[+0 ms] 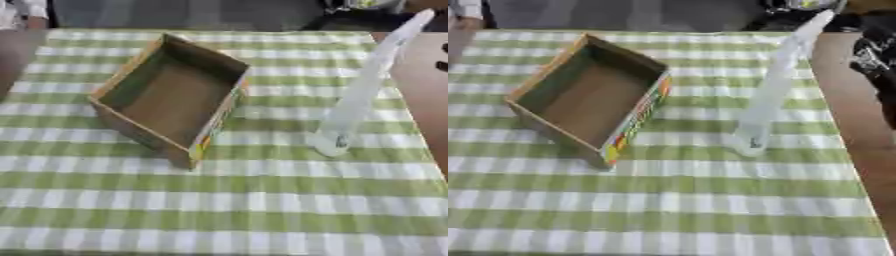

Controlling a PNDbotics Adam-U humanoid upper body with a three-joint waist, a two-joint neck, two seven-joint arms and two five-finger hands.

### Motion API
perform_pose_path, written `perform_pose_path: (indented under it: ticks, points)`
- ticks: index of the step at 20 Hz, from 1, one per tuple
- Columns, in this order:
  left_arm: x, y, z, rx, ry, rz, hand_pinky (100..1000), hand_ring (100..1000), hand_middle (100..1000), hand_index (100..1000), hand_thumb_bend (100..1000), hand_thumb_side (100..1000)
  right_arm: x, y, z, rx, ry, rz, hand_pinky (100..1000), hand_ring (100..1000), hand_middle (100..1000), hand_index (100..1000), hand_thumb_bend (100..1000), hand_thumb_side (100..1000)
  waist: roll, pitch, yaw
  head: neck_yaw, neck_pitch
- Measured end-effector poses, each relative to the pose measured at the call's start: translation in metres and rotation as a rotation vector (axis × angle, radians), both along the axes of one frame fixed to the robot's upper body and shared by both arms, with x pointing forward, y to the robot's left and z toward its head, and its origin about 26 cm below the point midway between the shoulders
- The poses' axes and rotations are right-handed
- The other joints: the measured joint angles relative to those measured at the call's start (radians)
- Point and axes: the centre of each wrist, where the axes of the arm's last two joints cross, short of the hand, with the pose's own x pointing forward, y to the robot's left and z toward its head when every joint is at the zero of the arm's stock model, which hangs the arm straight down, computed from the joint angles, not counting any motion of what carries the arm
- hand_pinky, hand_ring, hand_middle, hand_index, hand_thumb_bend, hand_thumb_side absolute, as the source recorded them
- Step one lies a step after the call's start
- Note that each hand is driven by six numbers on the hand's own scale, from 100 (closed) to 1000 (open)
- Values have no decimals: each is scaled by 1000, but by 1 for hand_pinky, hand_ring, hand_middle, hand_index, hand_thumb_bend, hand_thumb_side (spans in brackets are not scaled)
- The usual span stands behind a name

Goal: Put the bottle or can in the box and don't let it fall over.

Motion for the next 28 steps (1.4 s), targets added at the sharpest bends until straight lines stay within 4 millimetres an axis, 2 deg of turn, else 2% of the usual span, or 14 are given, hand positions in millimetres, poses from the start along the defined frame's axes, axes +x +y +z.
perform_pose_path:
  ticks: [12,21,28]
  points:
    - [0,0,0,6,0,4,887,758,912,848,134,832,0,1,1,-11,-13,23,915,1000,1000,1000,100,555,1,2,-9,-2,1]
    - [0,0,0,10,-4,5,887,760,914,848,125,828,0,11,6,-72,-49,170,921,1000,1000,1000,100,600,11,12,-20,1,2]
    - [-2,2,0,21,-4,7,887,760,915,848,123,829,1,12,5,-88,-39,251,924,1000,1000,1000,100,600,18,13,-22,1,1]
